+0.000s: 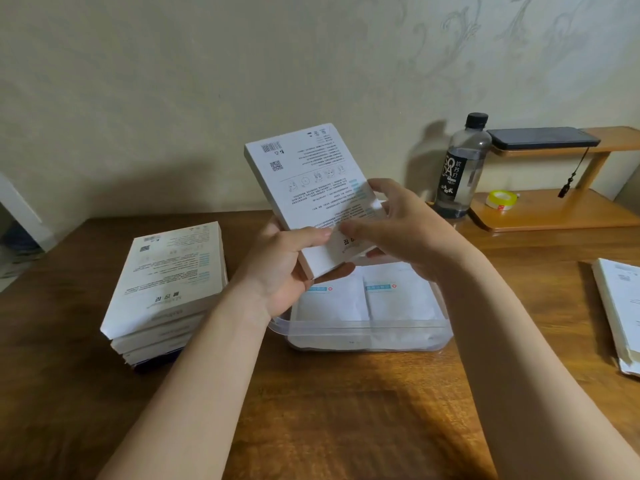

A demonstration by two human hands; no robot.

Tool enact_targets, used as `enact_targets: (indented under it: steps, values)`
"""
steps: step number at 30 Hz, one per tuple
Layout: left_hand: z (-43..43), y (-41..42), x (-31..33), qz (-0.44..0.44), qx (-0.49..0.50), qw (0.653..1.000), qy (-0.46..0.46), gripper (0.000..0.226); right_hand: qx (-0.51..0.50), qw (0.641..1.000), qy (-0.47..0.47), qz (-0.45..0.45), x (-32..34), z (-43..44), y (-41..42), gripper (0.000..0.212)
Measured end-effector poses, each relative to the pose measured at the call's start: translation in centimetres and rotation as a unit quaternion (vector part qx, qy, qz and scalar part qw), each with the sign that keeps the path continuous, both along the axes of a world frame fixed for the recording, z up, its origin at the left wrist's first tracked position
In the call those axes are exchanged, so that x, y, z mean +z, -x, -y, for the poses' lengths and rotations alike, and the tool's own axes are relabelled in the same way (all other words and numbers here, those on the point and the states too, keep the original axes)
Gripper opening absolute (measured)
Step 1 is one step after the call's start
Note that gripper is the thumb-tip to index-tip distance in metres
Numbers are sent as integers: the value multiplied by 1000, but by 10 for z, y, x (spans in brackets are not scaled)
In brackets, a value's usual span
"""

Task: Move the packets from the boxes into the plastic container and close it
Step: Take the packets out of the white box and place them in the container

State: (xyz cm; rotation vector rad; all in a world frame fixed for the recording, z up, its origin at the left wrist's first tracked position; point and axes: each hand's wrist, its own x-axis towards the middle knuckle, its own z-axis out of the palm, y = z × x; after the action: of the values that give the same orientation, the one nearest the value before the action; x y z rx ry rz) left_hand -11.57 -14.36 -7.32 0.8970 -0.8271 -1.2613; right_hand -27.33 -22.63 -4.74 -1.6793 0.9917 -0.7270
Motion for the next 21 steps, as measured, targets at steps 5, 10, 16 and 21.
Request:
enact_targets:
  steps: [5, 10, 16, 21]
  values:
    - [1, 1, -4, 6, 55, 998, 16, 48, -123, 968, 143, -165, 1, -7, -9, 58]
    - [2, 3, -7, 14, 76, 997, 21, 50, -81, 984, 115, -109, 0, -11, -17, 33]
    - [3, 1, -10, 23, 79, 997, 12, 63, -65, 996, 28, -54, -1, -11, -20, 24]
    - [3, 2, -8, 8, 79, 997, 13, 47, -58, 998, 16, -21, -4, -11, -23, 23]
